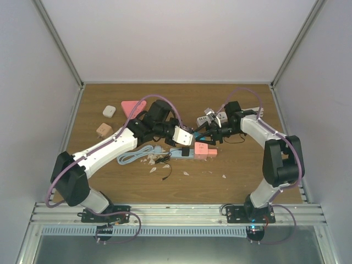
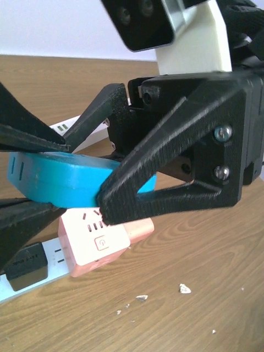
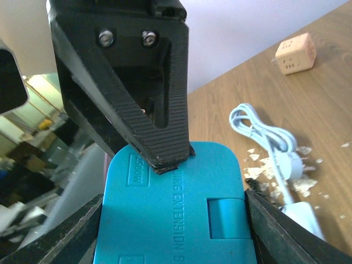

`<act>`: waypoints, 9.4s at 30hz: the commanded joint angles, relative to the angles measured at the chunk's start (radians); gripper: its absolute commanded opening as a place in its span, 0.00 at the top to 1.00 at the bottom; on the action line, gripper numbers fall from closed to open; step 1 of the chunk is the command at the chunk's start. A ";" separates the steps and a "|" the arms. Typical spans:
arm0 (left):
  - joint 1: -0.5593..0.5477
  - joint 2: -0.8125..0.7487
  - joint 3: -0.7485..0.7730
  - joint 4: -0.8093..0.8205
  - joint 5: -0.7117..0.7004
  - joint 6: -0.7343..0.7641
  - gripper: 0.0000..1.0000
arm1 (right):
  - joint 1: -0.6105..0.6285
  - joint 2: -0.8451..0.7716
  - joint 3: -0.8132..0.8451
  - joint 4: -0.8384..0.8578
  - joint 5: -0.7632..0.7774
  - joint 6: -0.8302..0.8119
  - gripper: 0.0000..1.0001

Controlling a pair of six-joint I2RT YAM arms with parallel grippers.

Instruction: Pull the plug off the socket

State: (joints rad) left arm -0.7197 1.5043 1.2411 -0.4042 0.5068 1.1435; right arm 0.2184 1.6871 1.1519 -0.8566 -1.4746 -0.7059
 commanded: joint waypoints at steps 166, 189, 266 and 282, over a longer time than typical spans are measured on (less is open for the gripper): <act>0.132 0.328 -0.080 0.058 0.223 -0.375 0.26 | 0.130 -0.132 -0.324 0.434 0.782 -0.221 0.28; 0.117 0.332 -0.039 0.054 0.458 -0.468 0.88 | 0.138 -0.071 -0.294 0.398 0.849 -0.224 0.79; 0.878 0.174 0.195 0.001 -0.069 -0.202 0.89 | 0.177 -0.053 -0.291 0.388 0.913 -0.210 0.81; 1.146 -0.076 -0.059 -0.071 -0.160 0.065 0.88 | 0.176 -0.055 -0.282 0.382 0.906 -0.202 0.81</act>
State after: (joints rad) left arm 0.3790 1.5211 1.3056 -0.5236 0.4370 1.1000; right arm 0.4004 1.6047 0.8791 -0.4164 -0.7059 -0.9043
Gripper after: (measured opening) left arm 0.257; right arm 0.645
